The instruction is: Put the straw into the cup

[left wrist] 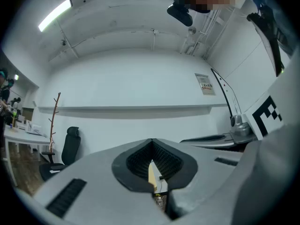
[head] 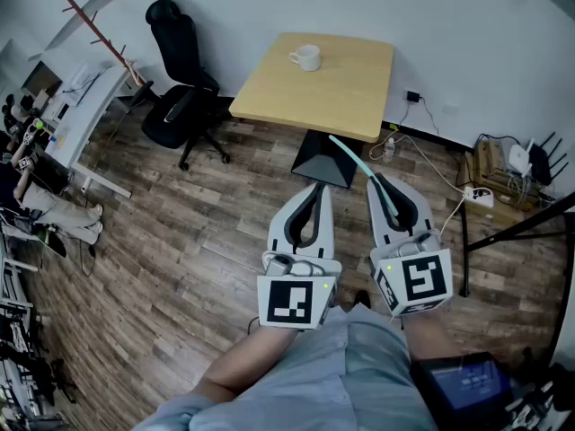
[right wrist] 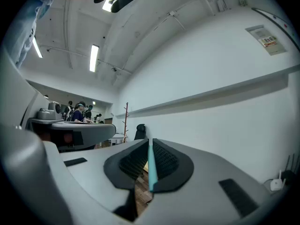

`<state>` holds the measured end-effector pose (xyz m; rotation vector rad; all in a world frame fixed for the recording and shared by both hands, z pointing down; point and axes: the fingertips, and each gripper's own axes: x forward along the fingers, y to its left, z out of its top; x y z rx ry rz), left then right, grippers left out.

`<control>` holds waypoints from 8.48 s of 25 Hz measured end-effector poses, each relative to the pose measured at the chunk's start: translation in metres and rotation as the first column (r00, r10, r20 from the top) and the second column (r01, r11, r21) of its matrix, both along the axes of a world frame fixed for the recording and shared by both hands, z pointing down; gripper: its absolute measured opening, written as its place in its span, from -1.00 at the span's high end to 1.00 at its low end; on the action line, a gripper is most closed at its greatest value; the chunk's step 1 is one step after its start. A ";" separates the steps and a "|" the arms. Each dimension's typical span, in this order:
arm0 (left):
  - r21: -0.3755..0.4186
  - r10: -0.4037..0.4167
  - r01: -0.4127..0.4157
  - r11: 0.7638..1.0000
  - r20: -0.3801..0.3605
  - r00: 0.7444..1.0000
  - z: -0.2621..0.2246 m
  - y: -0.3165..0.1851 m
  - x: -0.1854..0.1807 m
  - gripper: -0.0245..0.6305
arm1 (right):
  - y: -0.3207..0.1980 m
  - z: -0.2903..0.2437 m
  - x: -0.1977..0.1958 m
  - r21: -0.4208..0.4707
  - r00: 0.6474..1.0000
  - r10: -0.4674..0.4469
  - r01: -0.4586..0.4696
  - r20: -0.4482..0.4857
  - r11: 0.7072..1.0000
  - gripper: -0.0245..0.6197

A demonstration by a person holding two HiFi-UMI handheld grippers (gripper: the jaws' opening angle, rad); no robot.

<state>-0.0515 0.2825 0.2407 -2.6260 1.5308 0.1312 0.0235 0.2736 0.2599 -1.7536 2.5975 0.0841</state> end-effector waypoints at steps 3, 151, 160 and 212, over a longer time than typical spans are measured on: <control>-0.002 0.000 0.000 1.000 0.000 1.000 0.000 -0.001 0.006 0.93 | -0.001 0.000 0.005 0.000 1.000 -0.001 0.001 0.004 1.000 0.85; -0.404 0.078 -0.079 0.911 -0.019 0.997 0.168 -0.695 -0.005 0.93 | -0.684 0.192 -0.013 -0.436 0.998 0.048 -0.031 0.027 0.900 0.84; -0.402 0.076 -0.076 0.912 -0.017 0.997 0.167 -0.686 -0.008 0.93 | -0.677 0.196 -0.016 -0.433 0.999 0.036 -0.021 0.026 0.901 0.80; -0.024 0.025 -0.026 0.999 -0.034 0.999 0.012 -0.579 0.033 0.93 | -0.580 0.009 0.016 -0.031 0.997 -0.054 0.056 0.061 0.998 0.93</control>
